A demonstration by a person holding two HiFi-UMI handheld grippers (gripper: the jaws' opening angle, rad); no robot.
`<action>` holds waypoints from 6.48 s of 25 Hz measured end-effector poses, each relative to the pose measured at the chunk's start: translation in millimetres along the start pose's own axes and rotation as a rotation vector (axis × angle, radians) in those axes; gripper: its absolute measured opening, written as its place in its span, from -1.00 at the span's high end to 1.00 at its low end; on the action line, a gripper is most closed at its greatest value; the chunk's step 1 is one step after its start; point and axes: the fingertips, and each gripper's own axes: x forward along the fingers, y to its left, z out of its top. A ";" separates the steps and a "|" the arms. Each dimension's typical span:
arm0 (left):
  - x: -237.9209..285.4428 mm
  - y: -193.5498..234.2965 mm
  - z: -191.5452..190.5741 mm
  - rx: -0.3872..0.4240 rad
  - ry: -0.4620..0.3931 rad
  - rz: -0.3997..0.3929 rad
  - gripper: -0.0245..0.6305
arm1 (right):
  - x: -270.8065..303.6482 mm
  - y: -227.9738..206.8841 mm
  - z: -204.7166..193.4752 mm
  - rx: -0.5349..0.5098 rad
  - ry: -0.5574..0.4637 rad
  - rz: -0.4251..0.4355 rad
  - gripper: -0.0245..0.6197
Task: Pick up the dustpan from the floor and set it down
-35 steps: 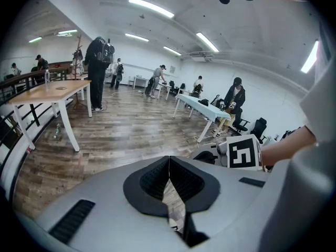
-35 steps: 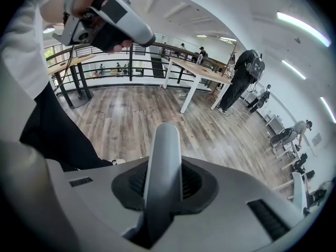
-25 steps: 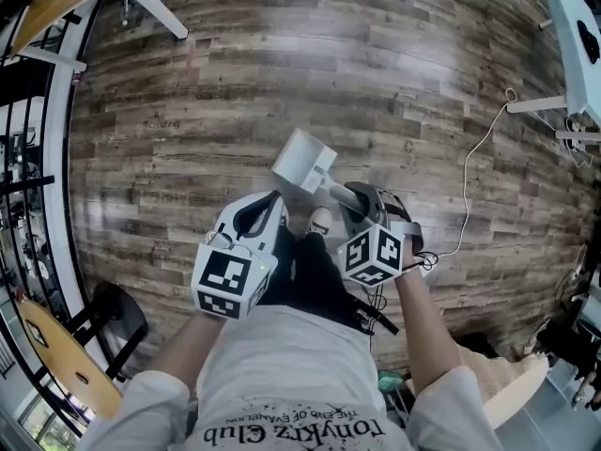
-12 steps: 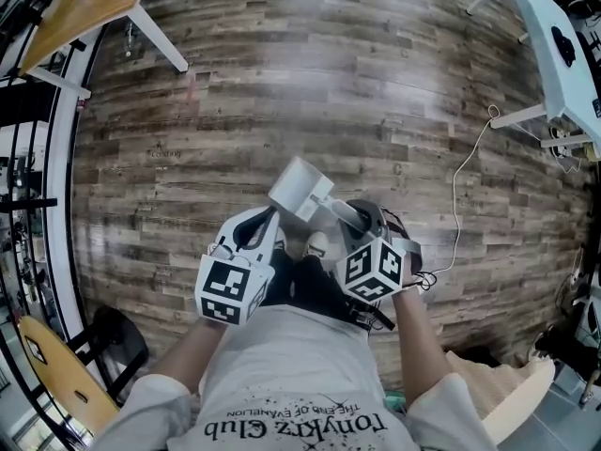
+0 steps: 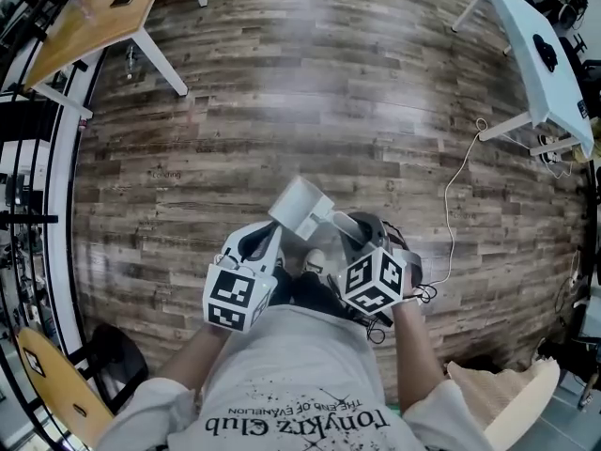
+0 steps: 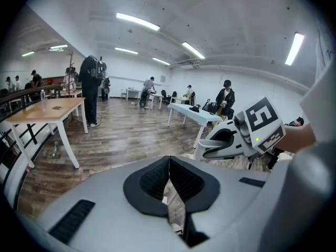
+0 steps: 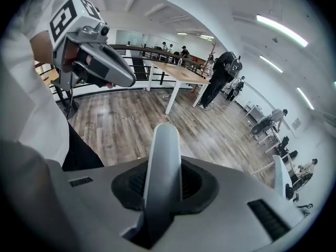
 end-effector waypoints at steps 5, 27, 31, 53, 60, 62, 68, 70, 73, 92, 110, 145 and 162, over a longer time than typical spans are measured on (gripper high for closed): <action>-4.9 -0.3 7.0 0.016 -0.016 -0.007 0.85 | -8.1 1.3 7.1 -0.012 0.004 -0.011 0.67; -12.0 -3.4 18.4 0.018 -0.033 0.002 0.85 | -18.1 3.7 19.2 -0.021 -0.015 -0.007 0.67; -11.8 -5.2 17.5 0.030 -0.019 0.005 0.85 | -19.6 3.6 20.2 -0.024 -0.017 -0.005 0.67; -14.8 -2.4 18.1 0.026 -0.036 0.004 0.85 | -17.5 4.5 20.4 -0.027 -0.011 -0.003 0.67; -11.3 1.9 18.5 0.021 -0.031 0.002 0.85 | -9.6 2.8 17.0 -0.020 -0.005 0.005 0.67; -9.5 2.8 18.3 0.020 -0.030 0.001 0.85 | -6.6 2.0 15.2 -0.017 -0.002 0.006 0.67; -2.8 2.3 10.0 0.008 -0.014 -0.006 0.85 | 8.5 6.0 4.4 -0.009 0.005 0.017 0.67; -0.4 4.5 8.3 0.006 -0.009 -0.009 0.85 | 16.4 7.2 2.1 -0.005 0.009 0.018 0.67; 2.4 8.1 5.3 0.001 0.000 -0.010 0.85 | 26.8 10.1 -1.9 0.000 0.019 0.026 0.67; 25.5 38.6 -8.4 -0.042 0.024 0.004 0.85 | 76.1 7.1 -21.1 0.034 0.054 0.022 0.67; 53.2 53.0 -10.9 -0.065 0.055 -0.006 0.85 | 126.7 -10.0 -40.4 0.081 0.077 0.024 0.67; 73.2 59.4 -12.0 -0.079 0.090 0.000 0.85 | 160.6 -7.5 -76.1 0.094 0.113 0.051 0.66; 71.8 49.9 -11.3 -0.063 0.088 -0.013 0.85 | 155.3 5.1 -87.1 0.139 0.131 0.092 0.47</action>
